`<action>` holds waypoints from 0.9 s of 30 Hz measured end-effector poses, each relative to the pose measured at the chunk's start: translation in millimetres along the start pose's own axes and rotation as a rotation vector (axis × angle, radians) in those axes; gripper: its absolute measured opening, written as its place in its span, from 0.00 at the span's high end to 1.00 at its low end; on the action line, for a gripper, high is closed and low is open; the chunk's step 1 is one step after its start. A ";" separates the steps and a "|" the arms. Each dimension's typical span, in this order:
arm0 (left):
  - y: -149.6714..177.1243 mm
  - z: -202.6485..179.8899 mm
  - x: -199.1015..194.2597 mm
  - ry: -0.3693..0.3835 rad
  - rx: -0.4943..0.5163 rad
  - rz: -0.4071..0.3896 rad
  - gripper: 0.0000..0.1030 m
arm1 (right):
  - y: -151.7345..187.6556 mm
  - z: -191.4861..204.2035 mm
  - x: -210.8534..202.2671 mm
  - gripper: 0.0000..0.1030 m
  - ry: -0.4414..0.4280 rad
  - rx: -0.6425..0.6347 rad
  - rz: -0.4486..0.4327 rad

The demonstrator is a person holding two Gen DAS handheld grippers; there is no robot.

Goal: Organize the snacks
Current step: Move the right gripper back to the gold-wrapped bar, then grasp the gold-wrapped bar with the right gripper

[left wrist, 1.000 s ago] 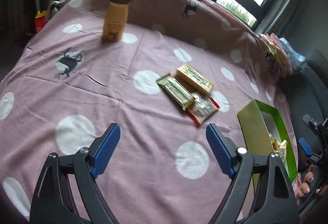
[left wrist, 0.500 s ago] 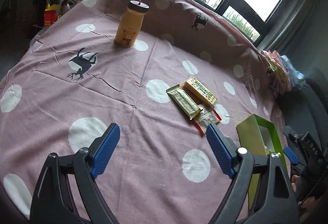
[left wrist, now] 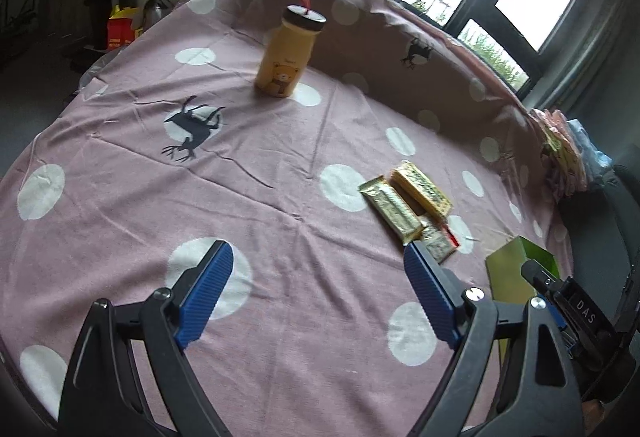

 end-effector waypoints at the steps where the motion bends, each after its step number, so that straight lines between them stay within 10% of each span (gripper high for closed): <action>1: 0.5 2.7 1.0 -0.011 -0.003 0.004 0.15 | 1.8 3.0 3.8 0.19 0.001 -0.005 0.012; 18: 9.3 39.1 25.5 -0.139 -0.039 0.136 0.15 | 18.8 118.6 150.3 0.19 -0.013 -0.371 0.355; 22: 10.4 34.4 27.6 -0.135 -0.032 0.140 0.15 | 23.7 122.0 168.4 0.20 0.059 -0.495 0.322; 27: 11.2 24.5 29.2 -0.099 -0.019 0.146 0.15 | 30.9 124.7 169.8 0.53 0.015 -0.457 0.316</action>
Point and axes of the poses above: each gripper's, at about its wrist camera, not at the fingertips, and x roughly the way its jaws point, z to its left, y to its underside, the point moved 9 cm from there along x, roughly the way its jaws point, and after that the axes turned 7 degrees about x, right-handed, at the moved point
